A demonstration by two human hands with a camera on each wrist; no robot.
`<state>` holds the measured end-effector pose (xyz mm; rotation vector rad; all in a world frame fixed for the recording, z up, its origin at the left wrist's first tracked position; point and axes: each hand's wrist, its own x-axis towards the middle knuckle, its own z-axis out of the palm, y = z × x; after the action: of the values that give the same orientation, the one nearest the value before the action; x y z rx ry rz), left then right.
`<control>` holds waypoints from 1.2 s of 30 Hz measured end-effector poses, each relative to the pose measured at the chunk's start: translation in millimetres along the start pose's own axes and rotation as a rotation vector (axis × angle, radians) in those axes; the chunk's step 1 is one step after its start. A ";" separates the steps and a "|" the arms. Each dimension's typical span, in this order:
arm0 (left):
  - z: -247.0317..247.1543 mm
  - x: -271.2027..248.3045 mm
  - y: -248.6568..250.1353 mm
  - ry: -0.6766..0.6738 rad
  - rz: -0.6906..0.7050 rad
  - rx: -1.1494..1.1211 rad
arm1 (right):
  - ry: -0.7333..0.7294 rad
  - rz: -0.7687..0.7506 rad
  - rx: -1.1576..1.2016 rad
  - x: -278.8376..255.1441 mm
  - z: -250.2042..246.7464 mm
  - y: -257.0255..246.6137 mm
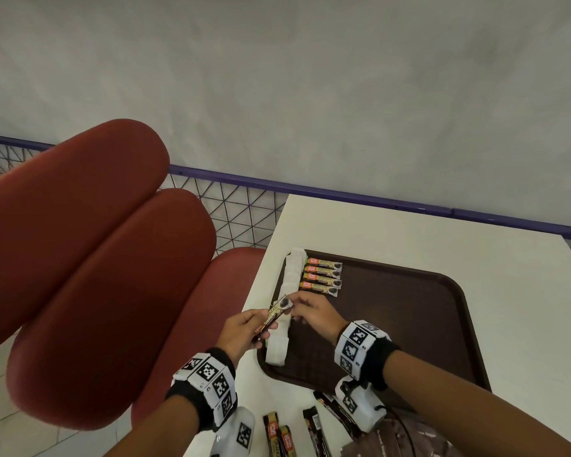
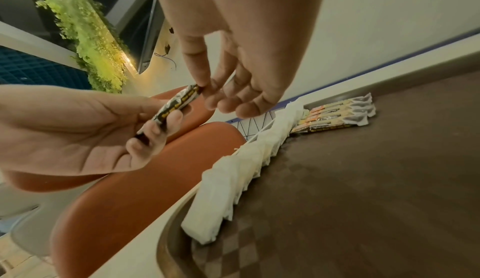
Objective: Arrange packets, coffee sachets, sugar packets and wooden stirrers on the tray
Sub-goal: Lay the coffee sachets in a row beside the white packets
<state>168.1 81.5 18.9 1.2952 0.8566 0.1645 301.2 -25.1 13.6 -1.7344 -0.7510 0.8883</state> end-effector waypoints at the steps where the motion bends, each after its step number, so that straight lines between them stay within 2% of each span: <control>1: -0.3 -0.7 -0.3 -0.004 -0.008 0.009 | -0.009 0.009 0.029 -1.2 -2.2 1.6; 4: -0.6 -2.3 -2.1 -0.009 -0.016 0.033 | -0.028 0.002 0.071 -8.4 -4.0 1.3; 9: 3.7 -4.6 -4.0 0.016 -0.001 0.042 | 0.037 0.024 0.023 -11.3 -12.6 13.5; 15: -17.9 -3.8 -18.5 0.108 -0.019 0.116 | 0.419 0.237 -0.026 -2.0 -43.1 40.1; 18: -31.8 -4.7 -26.7 0.130 -0.055 0.117 | 0.517 0.351 -0.008 5.8 -55.6 49.3; 23: -46.2 -5.8 -31.6 0.146 -0.070 0.132 | 0.556 0.465 -0.035 17.0 -56.3 52.6; 36: -61.8 -2.2 -31.4 0.107 -0.086 0.182 | 0.595 0.558 -0.184 33.8 -46.5 46.0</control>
<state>116.5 118.3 -9.2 1.4256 1.0353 0.0898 361.9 -34.3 -27.0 -2.2713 0.0579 0.6034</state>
